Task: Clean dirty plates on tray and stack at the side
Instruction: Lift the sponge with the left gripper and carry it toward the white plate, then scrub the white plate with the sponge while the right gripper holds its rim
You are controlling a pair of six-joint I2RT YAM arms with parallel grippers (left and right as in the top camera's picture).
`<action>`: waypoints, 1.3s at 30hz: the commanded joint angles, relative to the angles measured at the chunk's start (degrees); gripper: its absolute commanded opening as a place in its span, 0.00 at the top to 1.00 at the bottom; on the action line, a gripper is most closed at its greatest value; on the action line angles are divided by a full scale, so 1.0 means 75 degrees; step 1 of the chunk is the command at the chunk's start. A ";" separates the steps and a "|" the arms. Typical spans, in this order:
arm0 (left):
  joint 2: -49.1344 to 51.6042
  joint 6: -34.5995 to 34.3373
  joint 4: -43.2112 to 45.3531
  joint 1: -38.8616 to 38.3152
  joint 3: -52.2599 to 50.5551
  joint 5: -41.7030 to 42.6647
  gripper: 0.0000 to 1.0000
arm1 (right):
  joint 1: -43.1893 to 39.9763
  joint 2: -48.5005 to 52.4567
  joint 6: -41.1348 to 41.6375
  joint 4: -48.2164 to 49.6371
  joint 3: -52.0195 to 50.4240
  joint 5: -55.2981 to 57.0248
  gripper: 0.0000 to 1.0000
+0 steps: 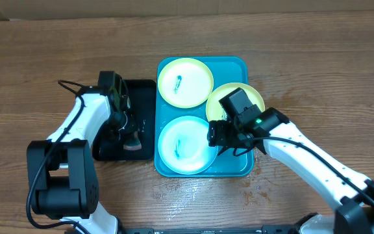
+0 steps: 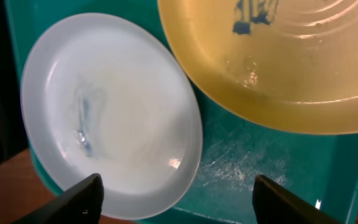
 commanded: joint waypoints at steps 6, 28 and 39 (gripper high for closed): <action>-0.0979 0.0391 -0.1373 -0.0058 0.2066 0.0326 0.96 | 0.0000 0.1116 -0.0851 0.0224 -0.0093 -0.0204 0.43; -0.1378 -0.0959 0.1323 -0.2993 -0.0315 0.1096 0.96 | 0.0000 0.1941 0.0306 0.0927 -0.0137 0.0729 0.96; 0.0265 -0.1547 0.1888 -0.3824 -0.0825 -0.0152 0.96 | 0.0000 0.1941 0.0300 0.0851 -0.0137 0.0726 0.96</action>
